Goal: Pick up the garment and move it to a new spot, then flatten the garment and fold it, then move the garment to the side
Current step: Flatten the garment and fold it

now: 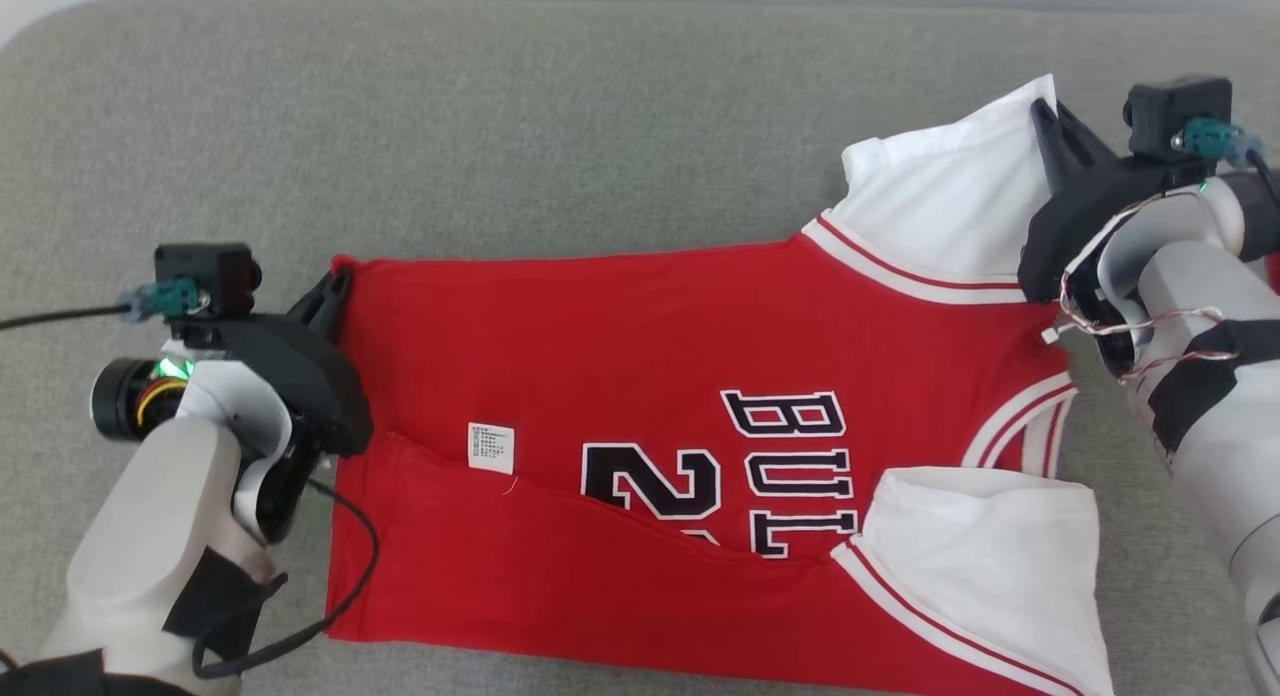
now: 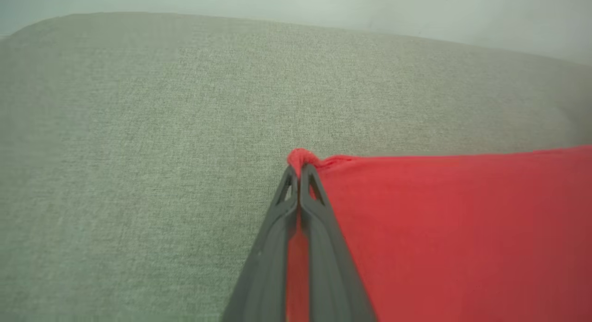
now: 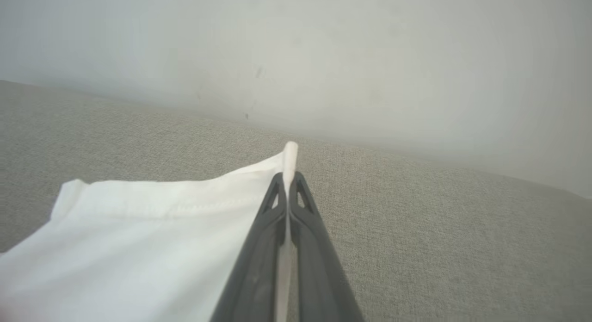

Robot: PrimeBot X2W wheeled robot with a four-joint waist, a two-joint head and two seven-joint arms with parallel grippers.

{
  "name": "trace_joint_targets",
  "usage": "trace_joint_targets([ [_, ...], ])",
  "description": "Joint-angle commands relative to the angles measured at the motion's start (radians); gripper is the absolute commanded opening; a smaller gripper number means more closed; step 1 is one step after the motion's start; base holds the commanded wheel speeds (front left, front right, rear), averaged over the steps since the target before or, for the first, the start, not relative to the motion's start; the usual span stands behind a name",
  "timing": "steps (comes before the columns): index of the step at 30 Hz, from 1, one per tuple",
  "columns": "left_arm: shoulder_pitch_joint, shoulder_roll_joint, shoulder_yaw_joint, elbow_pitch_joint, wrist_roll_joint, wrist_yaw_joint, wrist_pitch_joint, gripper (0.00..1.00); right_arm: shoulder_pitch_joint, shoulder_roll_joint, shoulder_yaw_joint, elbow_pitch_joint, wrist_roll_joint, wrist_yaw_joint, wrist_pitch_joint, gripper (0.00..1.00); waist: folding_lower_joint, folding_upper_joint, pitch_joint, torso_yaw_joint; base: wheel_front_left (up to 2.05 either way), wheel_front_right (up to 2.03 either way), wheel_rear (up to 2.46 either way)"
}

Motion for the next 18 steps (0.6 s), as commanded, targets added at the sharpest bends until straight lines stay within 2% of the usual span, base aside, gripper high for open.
trace_joint_targets([
  [1, 0.020, 0.006, 0.006, 0.008, -0.003, 0.003, -0.016, 0.00, 0.020, 0.006, -0.003, -0.001, 0.007, -0.003, -0.017, 0.00, 0.0000, 0.0000, -0.037, -0.028, 0.00, 0.00, 0.00],
  [9, 0.102, 0.016, 0.019, 0.032, -0.009, 0.008, -0.135, 0.00, 0.140, 0.011, -0.011, -0.076, 0.043, -0.003, -0.069, 0.00, 0.0000, 0.0000, -0.122, -0.065, 0.00, 0.00, 0.00],
  [18, 0.238, 0.026, 0.044, 0.071, -0.043, 0.010, -0.231, 0.00, 0.348, 0.001, -0.082, -0.281, 0.062, -0.003, -0.076, 0.00, 0.0000, 0.0000, -0.192, -0.125, 0.00, 0.00, 0.00],
])
